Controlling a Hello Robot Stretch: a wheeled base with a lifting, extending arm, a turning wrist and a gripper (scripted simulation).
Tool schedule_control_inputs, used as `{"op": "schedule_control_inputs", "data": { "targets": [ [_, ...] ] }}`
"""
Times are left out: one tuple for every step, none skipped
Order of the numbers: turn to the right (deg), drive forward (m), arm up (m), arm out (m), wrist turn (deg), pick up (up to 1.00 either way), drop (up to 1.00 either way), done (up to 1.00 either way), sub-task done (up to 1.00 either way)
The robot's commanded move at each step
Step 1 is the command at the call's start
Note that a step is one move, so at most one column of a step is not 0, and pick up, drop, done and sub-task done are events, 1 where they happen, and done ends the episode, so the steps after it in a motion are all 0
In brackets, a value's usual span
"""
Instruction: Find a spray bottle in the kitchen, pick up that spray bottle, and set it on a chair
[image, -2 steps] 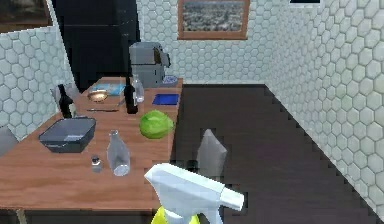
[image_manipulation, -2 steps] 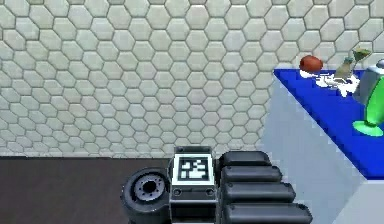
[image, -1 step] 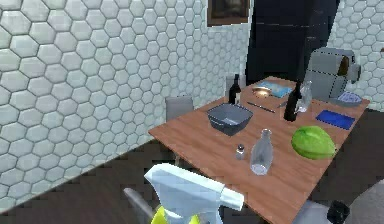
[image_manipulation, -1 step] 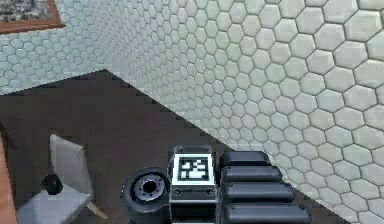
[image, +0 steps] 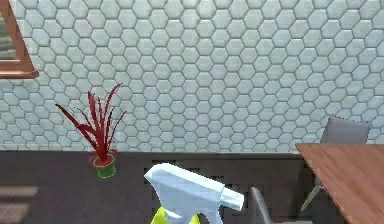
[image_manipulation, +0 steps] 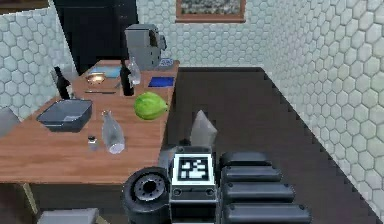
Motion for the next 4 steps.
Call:
{"op": "schedule_control_inputs", "data": {
  "targets": [
    [-39.0,0.00,0.00,0.00,0.0,0.00,0.00,0.00,0.00],
    [0.0,0.00,0.00,0.48,0.0,0.00,0.00,0.00,0.00],
    [0.0,0.00,0.00,0.00,45.0,0.00,0.00,0.00,0.00],
    [0.0,0.00,0.00,0.00,36.0,0.00,0.00,0.00,0.00]
  ]
}}
